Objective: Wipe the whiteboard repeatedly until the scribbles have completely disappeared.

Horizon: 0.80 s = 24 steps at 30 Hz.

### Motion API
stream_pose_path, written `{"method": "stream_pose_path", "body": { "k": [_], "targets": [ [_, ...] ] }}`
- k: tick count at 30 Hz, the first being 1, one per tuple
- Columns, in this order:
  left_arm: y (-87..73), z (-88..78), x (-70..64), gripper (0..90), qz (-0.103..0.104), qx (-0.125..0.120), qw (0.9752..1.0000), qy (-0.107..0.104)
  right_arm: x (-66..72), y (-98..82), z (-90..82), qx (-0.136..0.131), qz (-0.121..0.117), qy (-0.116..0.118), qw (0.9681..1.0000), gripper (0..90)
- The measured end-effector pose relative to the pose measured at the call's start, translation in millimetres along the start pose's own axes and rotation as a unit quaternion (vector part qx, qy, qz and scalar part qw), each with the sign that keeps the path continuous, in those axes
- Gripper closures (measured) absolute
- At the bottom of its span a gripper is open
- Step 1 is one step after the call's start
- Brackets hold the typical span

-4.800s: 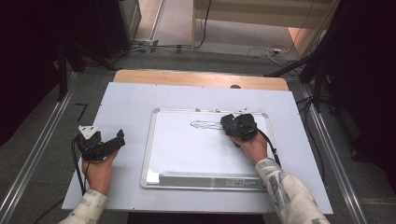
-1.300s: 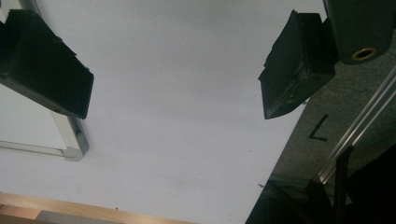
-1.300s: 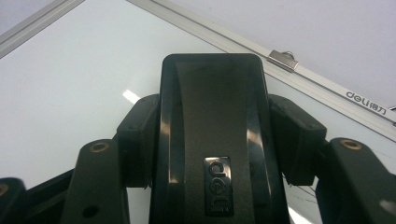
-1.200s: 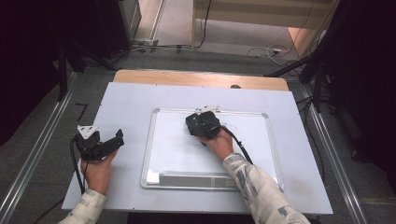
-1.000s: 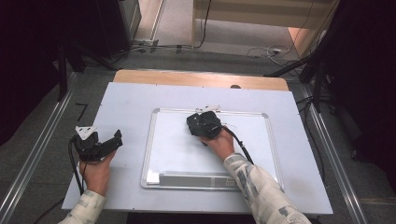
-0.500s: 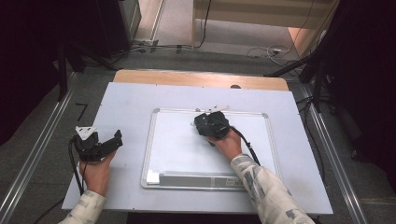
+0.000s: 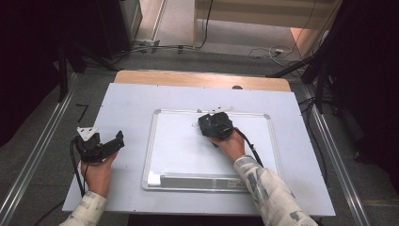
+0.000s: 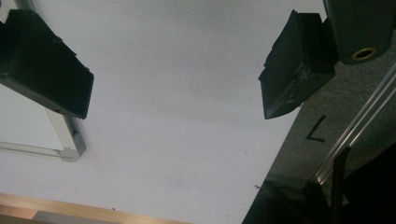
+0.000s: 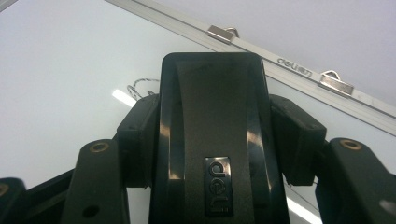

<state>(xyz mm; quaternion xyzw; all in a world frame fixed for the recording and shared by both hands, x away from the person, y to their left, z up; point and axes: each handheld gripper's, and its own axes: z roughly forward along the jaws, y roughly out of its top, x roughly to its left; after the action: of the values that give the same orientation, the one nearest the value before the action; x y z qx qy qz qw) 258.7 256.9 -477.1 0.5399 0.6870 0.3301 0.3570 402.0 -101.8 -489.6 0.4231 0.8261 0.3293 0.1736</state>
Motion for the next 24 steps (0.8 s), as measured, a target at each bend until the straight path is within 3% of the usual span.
{"method": "stream_pose_path", "body": {
  "k": [24],
  "targets": [
    [0.5,1.1,1.0,10.2,-0.002,-0.001,1.0,-0.003,28.5,21.2,21.0,-0.003,-0.023,0.018,0.9996,37.8]
  ]
}}
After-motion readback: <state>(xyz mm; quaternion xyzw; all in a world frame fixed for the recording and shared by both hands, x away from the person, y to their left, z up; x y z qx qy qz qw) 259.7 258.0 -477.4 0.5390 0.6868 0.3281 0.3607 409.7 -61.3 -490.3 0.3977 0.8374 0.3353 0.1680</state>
